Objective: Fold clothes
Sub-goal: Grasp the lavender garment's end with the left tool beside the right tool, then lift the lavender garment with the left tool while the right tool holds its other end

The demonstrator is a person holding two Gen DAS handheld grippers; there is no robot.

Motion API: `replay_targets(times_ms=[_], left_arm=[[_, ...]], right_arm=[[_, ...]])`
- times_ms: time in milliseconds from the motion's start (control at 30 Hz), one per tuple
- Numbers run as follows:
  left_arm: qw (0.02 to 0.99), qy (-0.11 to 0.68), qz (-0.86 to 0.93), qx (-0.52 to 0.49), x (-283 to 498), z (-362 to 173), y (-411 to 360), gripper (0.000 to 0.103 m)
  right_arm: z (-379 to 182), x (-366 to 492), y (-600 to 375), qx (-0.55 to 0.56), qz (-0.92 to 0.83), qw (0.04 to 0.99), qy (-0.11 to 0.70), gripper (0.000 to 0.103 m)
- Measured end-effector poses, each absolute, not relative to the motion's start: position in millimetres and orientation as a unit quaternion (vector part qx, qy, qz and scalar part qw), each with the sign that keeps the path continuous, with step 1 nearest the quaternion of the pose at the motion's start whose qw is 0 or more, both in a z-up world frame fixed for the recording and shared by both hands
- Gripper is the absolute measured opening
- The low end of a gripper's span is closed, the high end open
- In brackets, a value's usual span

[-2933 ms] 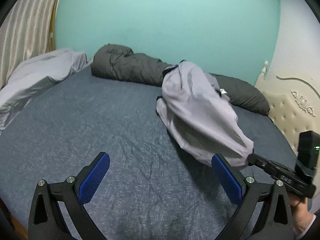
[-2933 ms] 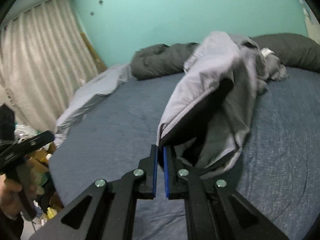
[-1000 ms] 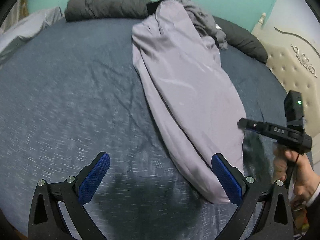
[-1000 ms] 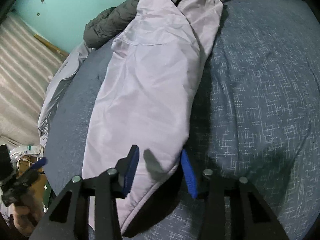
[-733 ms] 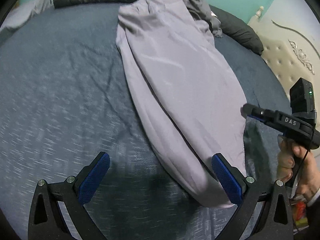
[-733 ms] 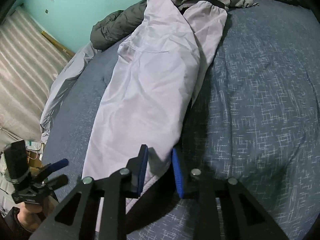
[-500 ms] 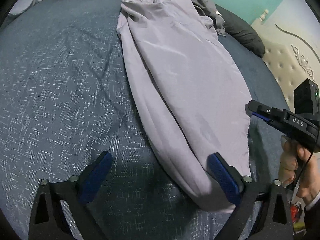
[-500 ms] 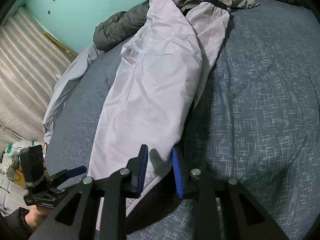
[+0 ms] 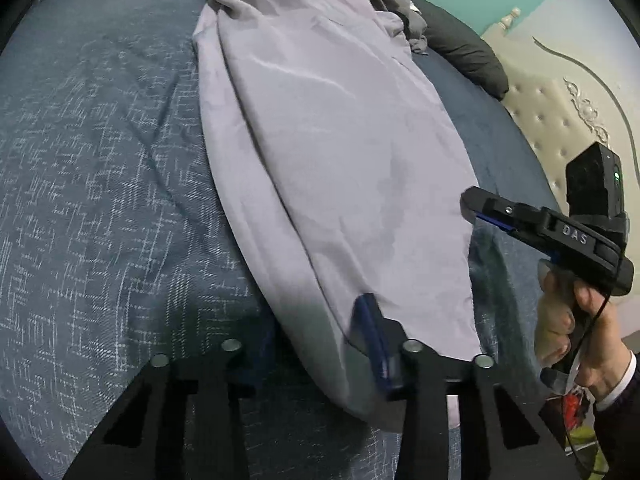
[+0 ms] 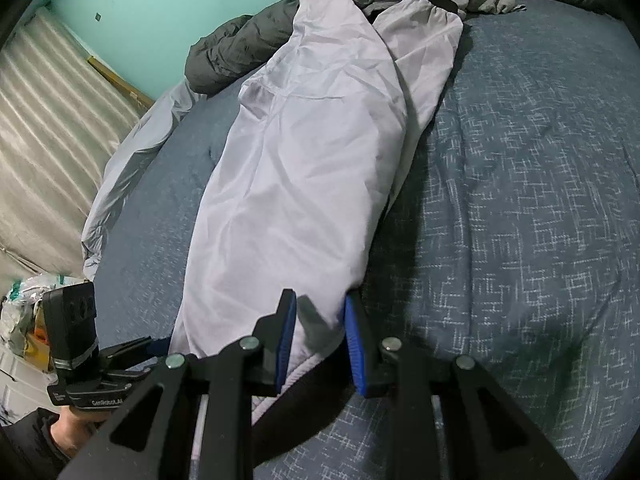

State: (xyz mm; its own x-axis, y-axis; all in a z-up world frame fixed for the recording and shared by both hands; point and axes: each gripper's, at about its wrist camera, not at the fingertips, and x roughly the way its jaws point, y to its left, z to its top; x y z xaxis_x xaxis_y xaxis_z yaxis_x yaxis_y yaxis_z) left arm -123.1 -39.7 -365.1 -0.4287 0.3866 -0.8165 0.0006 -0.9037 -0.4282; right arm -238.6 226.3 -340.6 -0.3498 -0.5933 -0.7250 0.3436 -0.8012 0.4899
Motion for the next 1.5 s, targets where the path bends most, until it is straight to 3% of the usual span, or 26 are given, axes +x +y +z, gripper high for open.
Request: replay_targets(times_ms=[33, 200, 500, 567, 700, 1500], left_arm=[[0.119, -0.185, 0.825, -0.521, -123.0, -365.1, -38.8, 0.027], [0.122, -0.179, 0.829, -0.516, -125.1, -361.7, -40.3, 0.010], [0.133, -0.158, 0.846, -0.491, -124.8, -328.6, -38.2, 0.004], [0.135, -0.150, 0.853, -0.481, -118.7, -312.3, -42.1, 0.004], [0.135, -0.143, 0.870, -0.452, -120.2, -269.8, -49.8, 0.003], [0.166, -0.097, 0.955, -0.225, -72.1, 128.2, -96.5, 0.002]], right_arm=[[-341.1, -239.2, 226.2, 0.492, -0.812, 0.287, -0.127, 0.024], [-343.7, -242.2, 225.8, 0.492, -0.815, 0.280, -0.127, 0.024], [-336.9, -247.5, 219.2, 0.489, -0.818, 0.277, -0.122, 0.026], [-331.4, -247.0, 216.6, 0.484, -0.821, 0.280, -0.115, 0.005], [-296.5, -235.5, 216.9, 0.448, -0.835, 0.298, -0.112, 0.002], [114.7, -126.2, 224.9, 0.169, -0.915, 0.362, -0.063, 0.001]])
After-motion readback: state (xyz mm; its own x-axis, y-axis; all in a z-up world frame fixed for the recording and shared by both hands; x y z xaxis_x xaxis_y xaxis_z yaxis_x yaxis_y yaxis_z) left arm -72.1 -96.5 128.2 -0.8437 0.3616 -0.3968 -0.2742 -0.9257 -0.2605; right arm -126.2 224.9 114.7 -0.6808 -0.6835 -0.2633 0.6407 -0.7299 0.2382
